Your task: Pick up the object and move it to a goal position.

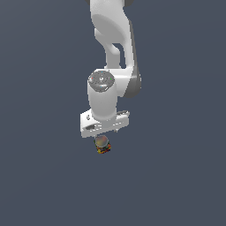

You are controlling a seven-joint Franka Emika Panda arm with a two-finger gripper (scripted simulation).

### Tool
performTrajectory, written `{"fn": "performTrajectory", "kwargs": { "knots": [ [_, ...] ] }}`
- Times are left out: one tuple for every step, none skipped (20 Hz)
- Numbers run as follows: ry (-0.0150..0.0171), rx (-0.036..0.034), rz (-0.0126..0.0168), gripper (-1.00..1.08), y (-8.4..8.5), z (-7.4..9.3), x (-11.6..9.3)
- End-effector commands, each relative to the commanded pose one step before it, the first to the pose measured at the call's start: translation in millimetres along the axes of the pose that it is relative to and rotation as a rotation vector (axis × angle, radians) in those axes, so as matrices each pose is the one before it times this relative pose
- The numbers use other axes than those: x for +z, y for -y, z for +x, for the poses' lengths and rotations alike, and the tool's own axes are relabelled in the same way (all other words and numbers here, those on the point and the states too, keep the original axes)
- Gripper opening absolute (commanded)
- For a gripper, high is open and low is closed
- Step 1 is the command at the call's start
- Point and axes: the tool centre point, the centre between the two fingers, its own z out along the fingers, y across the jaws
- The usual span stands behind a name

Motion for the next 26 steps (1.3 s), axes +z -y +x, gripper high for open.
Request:
{"fn": "performTrajectory", "kwargs": {
  "knots": [
    [0.00113,-0.03785,0.00315,1.0,-8.13,2.43,9.51],
    [0.00051,-0.01198,0.00113,1.0,-2.75,0.52,3.23],
    [0.00043,-0.01092,0.00106,1.0,-2.51,0.42,2.97],
    [0.00037,-0.00986,0.00098,1.0,-2.29,0.32,2.7],
    [0.00031,-0.00882,0.00089,1.0,-2.04,0.25,2.42],
    [0.00025,-0.00777,0.0008,1.0,-1.81,0.19,2.14],
    [0.00021,-0.00673,0.0007,1.0,-1.57,0.14,1.86],
    [0.00017,-0.0057,0.0006,1.0,-1.32,0.1,1.58],
    [0.00013,-0.00466,0.0005,1.0,-1.08,0.07,1.3],
    [0.0001,-0.00357,0.00038,1.0,-0.87,0.03,1.01],
    [0.00007,-0.00257,0.00028,1.0,-0.61,0.02,0.72],
    [0.00004,-0.00153,0.00017,1.0,-0.37,0.01,0.43],
    [0.00002,-0.00069,0.00007,1.0,-0.02,0.06,0.15],
    [0.00063,0.00409,-0.00013,1.0,0.39,-0.48,-0.48],
    [0.0,0.0,0.0,1.0,-0.02,-0.01,0.42],
    [0.0,0.0,0.0,1.0,-0.06,-0.04,1.26],
    [0.0,0.0,0.0,1.0,-0.1,-0.07,2.09],
    [-0.0001,-0.00068,0.00002,1.0,0.27,0.1,2.86],
    [0.0,0.0,0.0,1.0,-0.16,-0.15,3.74],
    [-0.00011,-0.00068,0.00003,1.0,0.22,0.01,4.49],
    [0.0,0.0,0.0,1.0,-0.2,-0.26,5.33],
    [-0.00011,-0.00068,0.00003,1.0,0.18,-0.1,6.03],
    [-0.00011,-0.00068,0.00003,1.0,0.19,-0.11,5.97],
    [0.0,0.0,0.0,1.0,-0.19,-0.27,5.2],
    [-0.00011,-0.00068,0.00003,1.0,0.22,0.02,4.32],
    [0.0,0.0,0.0,1.0,-0.17,-0.11,3.55]
  ]
}}
